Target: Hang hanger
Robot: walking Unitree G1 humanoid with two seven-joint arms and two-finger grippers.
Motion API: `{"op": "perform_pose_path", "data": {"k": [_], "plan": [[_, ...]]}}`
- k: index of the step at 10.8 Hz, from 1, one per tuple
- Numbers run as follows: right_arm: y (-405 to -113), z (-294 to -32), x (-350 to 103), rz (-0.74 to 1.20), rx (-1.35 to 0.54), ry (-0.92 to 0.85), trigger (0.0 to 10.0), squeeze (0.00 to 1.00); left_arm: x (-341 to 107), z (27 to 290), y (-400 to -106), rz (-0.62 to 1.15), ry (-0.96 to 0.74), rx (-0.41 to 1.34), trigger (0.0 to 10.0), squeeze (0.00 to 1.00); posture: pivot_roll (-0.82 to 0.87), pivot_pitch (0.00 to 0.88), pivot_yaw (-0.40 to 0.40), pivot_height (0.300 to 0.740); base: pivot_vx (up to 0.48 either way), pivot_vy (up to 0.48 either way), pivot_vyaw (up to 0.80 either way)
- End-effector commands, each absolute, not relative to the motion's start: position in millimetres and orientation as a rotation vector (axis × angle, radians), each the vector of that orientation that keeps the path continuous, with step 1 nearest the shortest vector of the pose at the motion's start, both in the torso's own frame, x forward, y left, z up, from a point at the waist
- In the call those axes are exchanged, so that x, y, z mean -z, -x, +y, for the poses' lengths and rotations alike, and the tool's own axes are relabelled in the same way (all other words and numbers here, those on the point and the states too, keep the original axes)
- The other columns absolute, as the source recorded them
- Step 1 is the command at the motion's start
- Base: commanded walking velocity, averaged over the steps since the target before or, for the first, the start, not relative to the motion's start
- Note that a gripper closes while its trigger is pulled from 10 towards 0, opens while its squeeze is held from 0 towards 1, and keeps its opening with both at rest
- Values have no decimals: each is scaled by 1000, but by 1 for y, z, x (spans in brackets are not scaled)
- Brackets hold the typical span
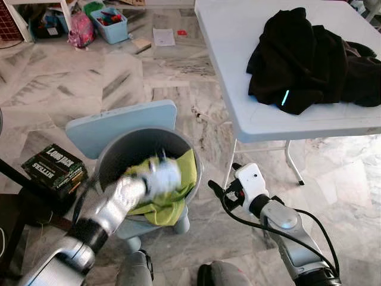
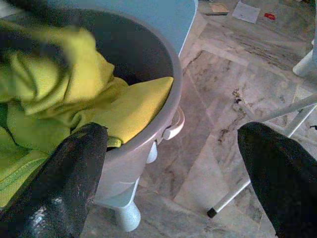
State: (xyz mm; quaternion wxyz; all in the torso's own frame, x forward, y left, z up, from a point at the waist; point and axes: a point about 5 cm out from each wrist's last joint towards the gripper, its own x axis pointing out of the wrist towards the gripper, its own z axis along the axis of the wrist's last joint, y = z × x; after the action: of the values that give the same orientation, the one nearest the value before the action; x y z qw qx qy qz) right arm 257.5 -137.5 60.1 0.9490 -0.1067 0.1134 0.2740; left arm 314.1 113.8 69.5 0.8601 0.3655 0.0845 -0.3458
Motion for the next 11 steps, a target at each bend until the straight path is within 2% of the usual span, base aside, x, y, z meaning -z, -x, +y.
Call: {"op": "perform_pose_path", "data": {"k": [1, 3, 4, 6, 7, 9, 10, 11], "plan": [[-257, -140, -57, 250, -550, 219, 10000, 0, -79, 114, -321, 145, -644, 653, 10000, 1000, -38, 113, -64, 740, 0, 0, 0], [-258, -139, -56, 256, -551, 215, 10000, 0, -92, 108, -327, 94, -485, 532, 10000, 1000, -37, 112, -60, 740, 0, 0, 0], [-258, -138, -56, 257, -549, 214, 10000, 0, -102, 110, -329, 36, -481, 470, 10000, 1000, -37, 111, -57, 740, 0, 0, 0], [-258, -139, -55, 261, -542, 208, 10000, 0, -125, 136, -320, 10, -296, 189, 10000, 1000, -31, 113, -54, 740, 0, 0, 0], [-258, -138, -55, 264, -540, 203, 10000, 0, -116, 155, -300, 109, -121, 18, 10000, 1000, -10, 116, -50, 740, 0, 0, 0], [-258, -137, -54, 271, -545, 196, 10000, 0, -76, 181, -261, 364, 92, -241, 10000, 1000, 6, 118, -55, 740, 0, 0, 0], [-258, -137, -54, 273, -549, 196, 10000, 0, -57, 191, -251, 515, 161, -296, 10000, 1000, 2, 118, -55, 740, 0, 0, 0], [-258, -137, -54, 274, -547, 197, 10000, 0, -51, 200, -251, 575, 138, -284, 10000, 1000, 2, 118, -54, 740, 0, 0, 0]]}}
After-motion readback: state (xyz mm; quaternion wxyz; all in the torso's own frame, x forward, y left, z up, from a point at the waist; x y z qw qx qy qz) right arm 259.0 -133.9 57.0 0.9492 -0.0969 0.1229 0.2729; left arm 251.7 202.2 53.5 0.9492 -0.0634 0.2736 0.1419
